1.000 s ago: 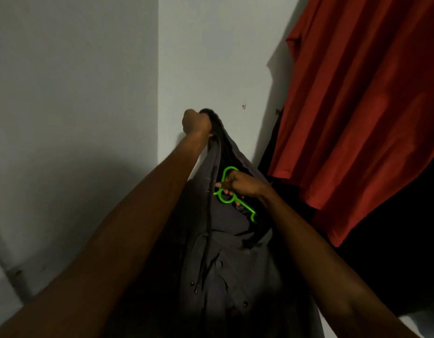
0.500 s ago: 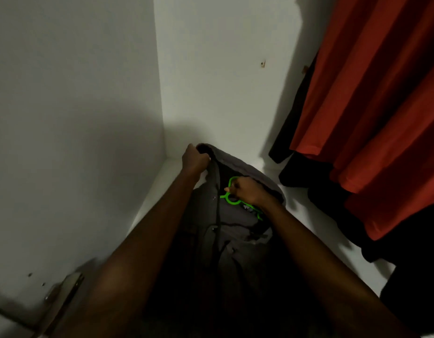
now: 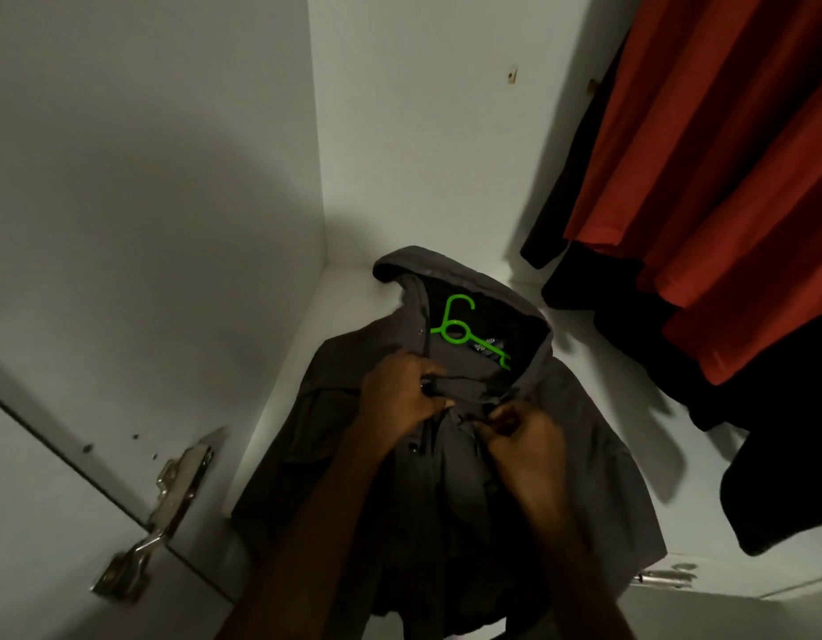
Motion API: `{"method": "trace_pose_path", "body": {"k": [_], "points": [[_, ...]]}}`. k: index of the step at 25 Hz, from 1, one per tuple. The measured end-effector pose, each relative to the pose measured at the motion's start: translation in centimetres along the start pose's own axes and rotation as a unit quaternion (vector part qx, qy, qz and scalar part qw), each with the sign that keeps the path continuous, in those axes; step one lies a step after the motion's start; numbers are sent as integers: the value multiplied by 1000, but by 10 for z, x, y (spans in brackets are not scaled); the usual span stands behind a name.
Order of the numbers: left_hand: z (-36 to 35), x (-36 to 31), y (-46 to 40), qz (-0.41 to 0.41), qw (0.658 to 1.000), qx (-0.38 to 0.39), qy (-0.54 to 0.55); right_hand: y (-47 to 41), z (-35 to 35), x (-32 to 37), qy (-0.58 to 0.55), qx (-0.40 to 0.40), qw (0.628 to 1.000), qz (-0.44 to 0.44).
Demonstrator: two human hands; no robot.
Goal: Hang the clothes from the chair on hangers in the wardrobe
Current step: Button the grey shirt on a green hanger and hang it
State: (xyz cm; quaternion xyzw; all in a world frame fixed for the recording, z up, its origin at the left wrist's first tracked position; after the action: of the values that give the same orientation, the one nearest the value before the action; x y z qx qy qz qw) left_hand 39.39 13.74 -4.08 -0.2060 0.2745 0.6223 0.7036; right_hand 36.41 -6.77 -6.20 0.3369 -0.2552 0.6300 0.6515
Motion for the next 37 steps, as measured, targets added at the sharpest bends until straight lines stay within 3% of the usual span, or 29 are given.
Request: {"method": "trace_pose_path", "body": {"k": [2, 5, 7, 9, 12, 14, 16, 18, 20, 24, 27, 31, 35, 37], "points": [[0, 10, -2, 32, 997, -58, 35, -13, -8, -7, -47, 21, 998, -36], [13, 44, 7, 125, 956, -148, 218, -26, -9, -18, -158, 12, 986, -47], [35, 61, 17, 170, 936, -232, 204, -28, -10, -22, -182, 5, 983, -28], [57, 69, 19, 224, 928, -260, 146, -22, -8, -18, -236, -7, 972, -9], [74, 58, 13, 265, 928, -262, 30, -18, -6, -15, -329, -30, 943, -24], [70, 31, -3, 193, 945, -260, -42, -19, -7, -10, -348, -35, 936, -42], [49, 12, -32, 132, 974, -182, -25, -24, -8, -1, -334, -31, 941, -50], [29, 12, -61, 135, 985, -105, 11, -37, -13, 6, -315, -10, 947, -62], [22, 18, -77, 156, 981, -112, 17, -53, -16, 14, -238, -4, 968, -80], [18, 27, -83, 143, 978, -152, 9, -78, -14, 34, 46, -53, 989, -131], [19, 37, -77, 148, 971, -176, 63, -87, -16, 47, 109, -48, 984, -130], [24, 39, -72, 142, 964, -192, 119, -85, -11, 35, 30, -95, 988, -118], [21, 38, -74, 165, 974, -154, 13, -82, -19, 14, -191, -135, 972, -33], [20, 36, -74, 169, 973, -150, -37, -85, -22, 3, -237, -152, 960, -5]]}}
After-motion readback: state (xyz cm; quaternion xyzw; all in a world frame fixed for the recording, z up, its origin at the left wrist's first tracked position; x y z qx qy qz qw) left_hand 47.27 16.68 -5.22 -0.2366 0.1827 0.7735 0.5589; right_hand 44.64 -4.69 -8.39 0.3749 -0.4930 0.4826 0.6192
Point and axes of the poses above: each hand's wrist, its own y-axis away from the middle knuckle, its own z-axis out of the back of the hand, x = y × z, the point moved 6 cm from there along -y, towards the middle knuckle, and after that the axes turned 13 degrees about x, right-handed, at the moved point
